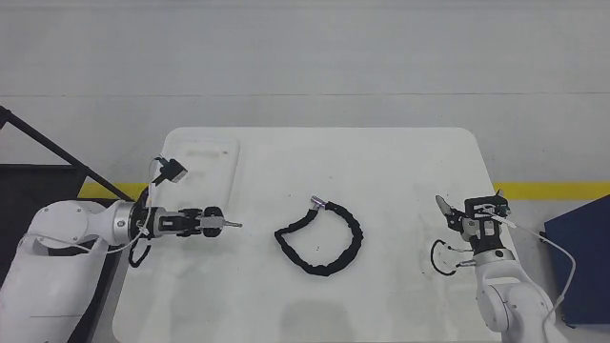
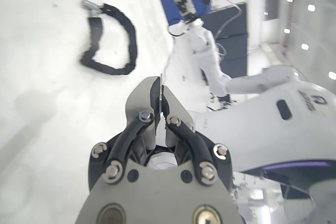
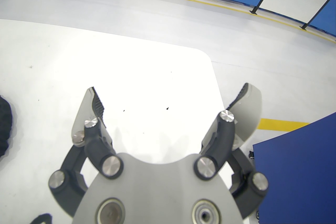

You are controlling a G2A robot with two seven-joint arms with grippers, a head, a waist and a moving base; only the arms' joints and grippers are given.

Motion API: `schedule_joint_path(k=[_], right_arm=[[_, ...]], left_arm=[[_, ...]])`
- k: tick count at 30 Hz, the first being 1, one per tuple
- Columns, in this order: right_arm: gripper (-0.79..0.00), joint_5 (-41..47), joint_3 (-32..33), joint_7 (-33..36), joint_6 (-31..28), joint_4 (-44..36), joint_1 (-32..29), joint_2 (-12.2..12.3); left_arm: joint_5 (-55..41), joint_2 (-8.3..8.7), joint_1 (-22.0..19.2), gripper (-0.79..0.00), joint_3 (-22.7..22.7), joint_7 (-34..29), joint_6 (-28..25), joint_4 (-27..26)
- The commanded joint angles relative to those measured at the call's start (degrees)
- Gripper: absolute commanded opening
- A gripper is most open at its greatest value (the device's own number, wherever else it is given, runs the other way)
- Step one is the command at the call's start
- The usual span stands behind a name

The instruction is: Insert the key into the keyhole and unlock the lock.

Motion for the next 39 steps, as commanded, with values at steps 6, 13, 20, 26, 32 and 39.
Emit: schedule_joint_path(k=[6, 13, 20, 26, 32, 39], right_arm=[[0.0, 0.0, 0.0, 0.0, 0.0, 0.0, 0.0, 0.0], [0.0, 0.0, 0.0, 0.0, 0.0, 0.0, 0.0, 0.0], [0.0, -9.11, -1.59, -4.24, 1.09, -4.09, -2.38, -0.02], [0.0, -9.8, -6.95, -3.21, -7.55, -8.08, -0.81, -0.16], [0.0, -14.91, -13.55, -1.24, -11.32, -11.4, 2.46, -0.44], [0.0, -17.27, -16.58, 0.11, -10.19, -11.49, 3.89, -0.77]], left_arm=[[-12.66, -0.31, -3.19, -0.785, 4.0, 2.48, -1.65, 7.22], [-14.48, -0.57, -5.13, -0.785, 5.0, 3.71, -2.87, 10.4], [-14.48, -0.57, -5.13, -0.785, 5.0, 3.71, -2.87, 10.4], [-14.48, -0.57, -5.13, -0.785, 5.0, 3.71, -2.87, 10.4], [-14.48, -0.57, -5.13, -0.785, 5.0, 3.71, -2.87, 10.4], [-14.48, -0.57, -5.13, -0.785, 5.0, 3.71, -2.87, 10.4]])
